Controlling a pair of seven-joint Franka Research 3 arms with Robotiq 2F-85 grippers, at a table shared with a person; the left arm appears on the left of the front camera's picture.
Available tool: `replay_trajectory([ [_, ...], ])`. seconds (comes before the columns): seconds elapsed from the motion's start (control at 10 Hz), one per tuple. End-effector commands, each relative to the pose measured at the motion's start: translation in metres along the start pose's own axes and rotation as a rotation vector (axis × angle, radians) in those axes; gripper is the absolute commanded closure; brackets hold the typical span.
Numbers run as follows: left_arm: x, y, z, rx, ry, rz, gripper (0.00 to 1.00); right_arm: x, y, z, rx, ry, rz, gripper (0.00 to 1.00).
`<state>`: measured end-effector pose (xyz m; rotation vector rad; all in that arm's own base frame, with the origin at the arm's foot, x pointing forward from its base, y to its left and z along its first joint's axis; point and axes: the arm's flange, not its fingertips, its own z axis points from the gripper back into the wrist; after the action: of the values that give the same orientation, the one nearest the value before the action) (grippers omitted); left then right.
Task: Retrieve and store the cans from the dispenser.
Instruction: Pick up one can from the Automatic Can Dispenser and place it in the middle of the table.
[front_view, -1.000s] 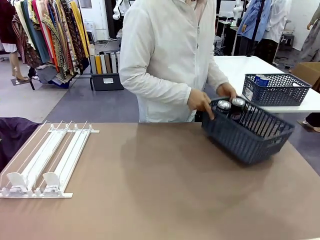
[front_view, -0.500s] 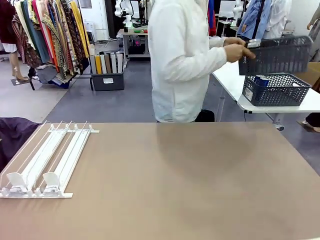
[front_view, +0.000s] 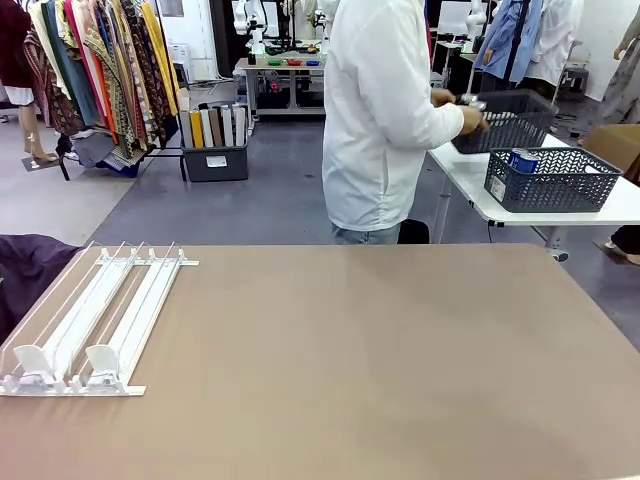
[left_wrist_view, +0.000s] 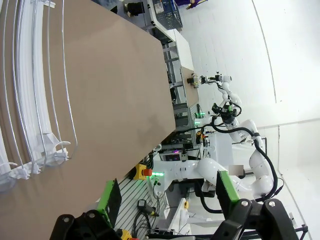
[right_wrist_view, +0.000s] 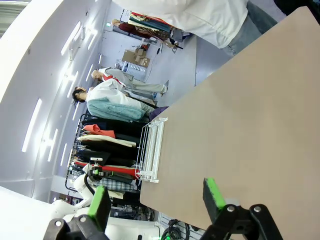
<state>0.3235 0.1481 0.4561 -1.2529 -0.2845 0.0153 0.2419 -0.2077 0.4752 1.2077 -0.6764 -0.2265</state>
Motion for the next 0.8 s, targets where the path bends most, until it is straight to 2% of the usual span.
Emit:
replay_trajectory([
  [0.0,-0.0024,-0.0039,-0.0026,-0.021,-0.015,0.016,0.00,0.0024,0.0014,-0.0028,0.027,-0.023,0.024,0.00],
  [0.7,-0.0024,-0.0039,-0.0026,-0.021,-0.015,0.016,0.00,0.0024,0.0014,-0.0028,0.027,-0.023,0.024,0.00],
])
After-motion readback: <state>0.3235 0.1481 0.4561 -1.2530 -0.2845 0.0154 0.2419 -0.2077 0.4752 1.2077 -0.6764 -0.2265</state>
